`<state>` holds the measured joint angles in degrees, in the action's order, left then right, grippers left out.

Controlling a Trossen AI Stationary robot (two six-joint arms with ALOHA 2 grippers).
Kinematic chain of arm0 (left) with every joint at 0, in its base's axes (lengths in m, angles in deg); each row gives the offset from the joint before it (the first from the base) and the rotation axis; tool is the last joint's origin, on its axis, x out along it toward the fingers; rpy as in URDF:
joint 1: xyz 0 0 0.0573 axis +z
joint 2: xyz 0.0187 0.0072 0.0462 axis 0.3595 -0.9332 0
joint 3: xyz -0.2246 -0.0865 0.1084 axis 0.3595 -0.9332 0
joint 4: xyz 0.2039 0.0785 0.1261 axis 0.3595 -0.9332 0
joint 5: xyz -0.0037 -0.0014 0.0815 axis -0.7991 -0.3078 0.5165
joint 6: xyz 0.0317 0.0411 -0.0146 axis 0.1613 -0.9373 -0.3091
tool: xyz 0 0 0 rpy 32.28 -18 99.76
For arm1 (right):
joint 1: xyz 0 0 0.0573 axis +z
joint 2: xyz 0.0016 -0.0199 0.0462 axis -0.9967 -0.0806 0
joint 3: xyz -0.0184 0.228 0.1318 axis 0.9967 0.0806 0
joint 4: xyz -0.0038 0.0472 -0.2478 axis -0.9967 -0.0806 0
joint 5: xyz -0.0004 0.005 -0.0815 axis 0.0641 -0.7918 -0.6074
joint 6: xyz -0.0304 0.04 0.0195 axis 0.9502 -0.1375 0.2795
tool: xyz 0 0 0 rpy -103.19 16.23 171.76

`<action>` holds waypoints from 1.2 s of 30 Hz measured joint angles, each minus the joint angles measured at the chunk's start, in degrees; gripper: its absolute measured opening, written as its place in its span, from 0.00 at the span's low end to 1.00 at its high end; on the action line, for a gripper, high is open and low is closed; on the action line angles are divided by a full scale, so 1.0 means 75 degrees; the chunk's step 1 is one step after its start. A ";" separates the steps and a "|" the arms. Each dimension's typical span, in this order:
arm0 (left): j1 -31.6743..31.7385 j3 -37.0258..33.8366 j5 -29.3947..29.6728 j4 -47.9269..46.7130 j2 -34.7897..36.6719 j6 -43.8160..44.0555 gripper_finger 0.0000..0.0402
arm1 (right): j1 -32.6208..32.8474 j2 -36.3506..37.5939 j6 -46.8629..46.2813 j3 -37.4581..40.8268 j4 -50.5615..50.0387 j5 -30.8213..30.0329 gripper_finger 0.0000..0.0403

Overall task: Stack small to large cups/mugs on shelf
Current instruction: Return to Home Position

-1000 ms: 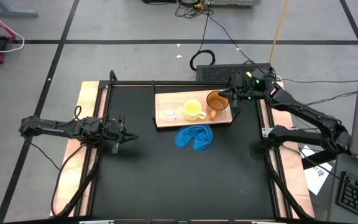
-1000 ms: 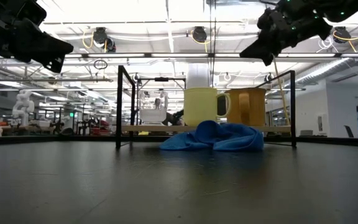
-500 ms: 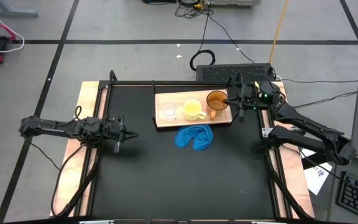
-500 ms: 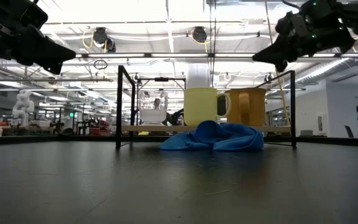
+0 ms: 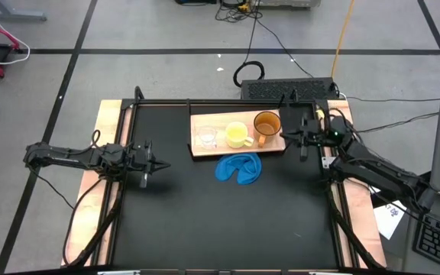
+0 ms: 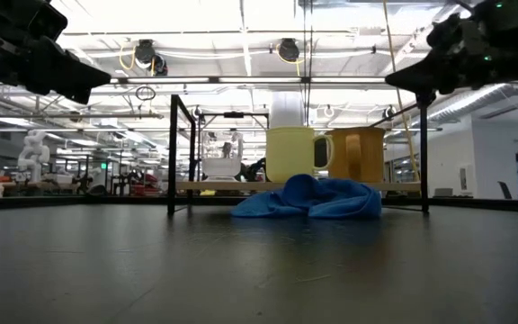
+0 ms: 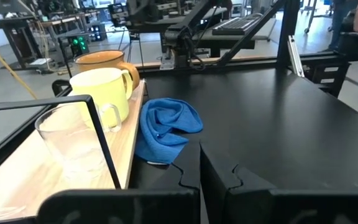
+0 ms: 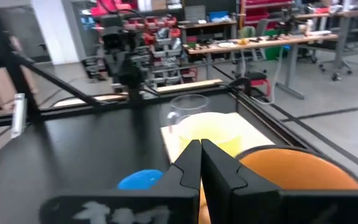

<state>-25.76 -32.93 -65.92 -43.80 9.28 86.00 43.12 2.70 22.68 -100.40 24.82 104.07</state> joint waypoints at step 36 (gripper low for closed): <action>0.0000 0.0000 0.1114 0.0240 0.0024 -0.0023 0.00 | 0.0521 0.1998 -0.0499 0.1745 0.0046 -0.0199 0.00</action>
<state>-25.76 -32.93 -57.56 -42.00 9.46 85.83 47.03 17.69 18.94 -87.31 25.16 102.58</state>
